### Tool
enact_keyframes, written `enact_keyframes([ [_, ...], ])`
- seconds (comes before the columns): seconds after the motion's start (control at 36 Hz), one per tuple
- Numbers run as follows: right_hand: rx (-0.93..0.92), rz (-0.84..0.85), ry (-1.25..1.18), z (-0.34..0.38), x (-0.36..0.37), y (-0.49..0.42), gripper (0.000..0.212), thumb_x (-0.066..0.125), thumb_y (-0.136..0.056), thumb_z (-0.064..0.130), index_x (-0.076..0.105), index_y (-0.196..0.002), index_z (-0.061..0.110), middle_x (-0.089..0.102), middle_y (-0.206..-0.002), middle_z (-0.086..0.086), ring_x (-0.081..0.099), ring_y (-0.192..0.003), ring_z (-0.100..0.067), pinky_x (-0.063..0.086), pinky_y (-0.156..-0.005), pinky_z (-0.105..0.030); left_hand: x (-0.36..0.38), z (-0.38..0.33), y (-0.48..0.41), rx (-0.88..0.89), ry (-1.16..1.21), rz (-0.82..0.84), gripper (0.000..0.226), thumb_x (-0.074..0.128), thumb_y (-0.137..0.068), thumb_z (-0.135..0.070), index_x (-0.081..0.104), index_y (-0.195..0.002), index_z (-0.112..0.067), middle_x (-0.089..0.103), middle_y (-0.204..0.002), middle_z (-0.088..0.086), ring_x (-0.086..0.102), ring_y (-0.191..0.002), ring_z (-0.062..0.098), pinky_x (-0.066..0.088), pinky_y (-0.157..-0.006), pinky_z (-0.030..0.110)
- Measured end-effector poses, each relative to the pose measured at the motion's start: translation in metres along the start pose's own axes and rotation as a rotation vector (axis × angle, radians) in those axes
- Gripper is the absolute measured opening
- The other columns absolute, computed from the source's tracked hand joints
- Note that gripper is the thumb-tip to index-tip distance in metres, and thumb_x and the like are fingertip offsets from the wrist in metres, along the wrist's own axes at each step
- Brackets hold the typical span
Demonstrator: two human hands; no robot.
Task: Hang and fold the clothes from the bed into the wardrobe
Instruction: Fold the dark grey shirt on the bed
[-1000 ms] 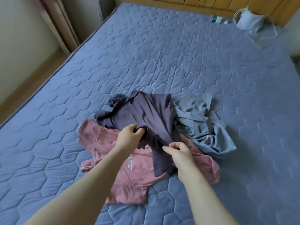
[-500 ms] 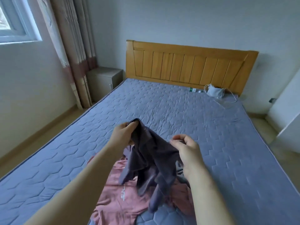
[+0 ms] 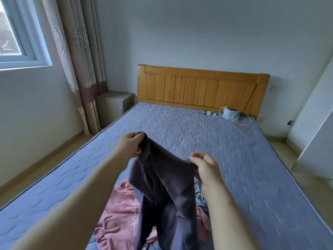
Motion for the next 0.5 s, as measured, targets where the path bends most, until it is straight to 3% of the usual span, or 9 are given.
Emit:
enact_keyframes([
  [0.14, 0.1, -0.022, -0.005, -0.034, 0.0, 0.0, 0.021, 0.058, -0.085, -0.001, 0.058, -0.072, 0.017, 0.056, -0.074, -0.004, 0.049, -0.081, -0.022, 0.039, -0.074, -0.031, 0.003, 0.045, -0.004, -0.033, -0.364, 0.059, 0.017, 0.051, -0.092, -0.014, 0.053, -0.076, -0.008, 0.046, -0.065, 0.007, 0.041, -0.059, 0.02, 0.031, -0.052, 0.025],
  [0.22, 0.095, 0.005, -0.042, -0.036, 0.008, 0.001, 0.024, 0.057, -0.086, -0.002, 0.058, -0.072, 0.017, 0.056, -0.073, -0.001, 0.049, -0.071, -0.014, 0.041, -0.066, -0.023, 0.008, 0.069, -0.002, -0.033, -0.555, 0.067, 0.011, 0.051, -0.087, -0.009, 0.06, -0.084, -0.003, 0.051, -0.07, 0.009, 0.045, -0.068, 0.021, 0.032, -0.057, 0.027],
  [0.33, 0.073, 0.076, -0.081, -0.026, 0.023, 0.002, 0.022, 0.056, -0.087, -0.001, 0.06, -0.076, 0.018, 0.055, -0.076, -0.002, 0.05, -0.069, -0.013, 0.042, -0.066, -0.024, 0.023, 0.089, 0.006, -0.095, -0.53, 0.174, 0.019, 0.05, -0.086, -0.004, 0.051, -0.071, -0.014, 0.048, -0.067, 0.004, 0.046, -0.074, 0.02, 0.032, -0.055, 0.026],
  [0.42, 0.031, 0.122, -0.142, -0.011, 0.033, 0.004, 0.022, 0.055, -0.088, -0.002, 0.06, -0.078, 0.017, 0.055, -0.074, -0.002, 0.052, -0.067, -0.014, 0.043, -0.064, -0.024, 0.038, 0.087, 0.017, -0.023, -0.472, 0.336, 0.031, 0.054, -0.083, 0.005, 0.051, -0.098, -0.021, 0.047, -0.086, 0.0, 0.046, -0.069, 0.015, 0.037, -0.052, 0.02],
  [0.47, 0.009, 0.171, -0.205, 0.001, 0.041, 0.007, 0.022, 0.054, -0.089, -0.002, 0.06, -0.079, 0.017, 0.056, -0.07, -0.001, 0.053, -0.062, -0.012, 0.045, -0.059, -0.023, 0.051, 0.083, 0.024, 0.035, -0.397, 0.52, 0.056, 0.061, -0.079, 0.006, 0.042, -0.123, -0.023, 0.046, -0.105, 0.003, 0.05, -0.082, 0.015, 0.043, -0.066, 0.019],
  [0.5, -0.006, 0.194, -0.227, 0.006, 0.045, 0.008, 0.022, 0.053, -0.089, -0.002, 0.06, -0.08, 0.017, 0.056, -0.069, 0.0, 0.053, -0.061, -0.012, 0.045, -0.057, -0.023, 0.058, 0.08, 0.027, 0.073, -0.394, 0.609, 0.057, 0.063, -0.078, 0.005, 0.043, -0.124, -0.022, 0.048, -0.107, 0.002, 0.051, -0.092, 0.016, 0.044, -0.074, 0.019],
])
Point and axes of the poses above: each hand's wrist, its own y-axis away from the middle knuckle, its own x-axis out of the palm, z = x × y, the point moved 5 cm from there along -y, towards the middle knuckle
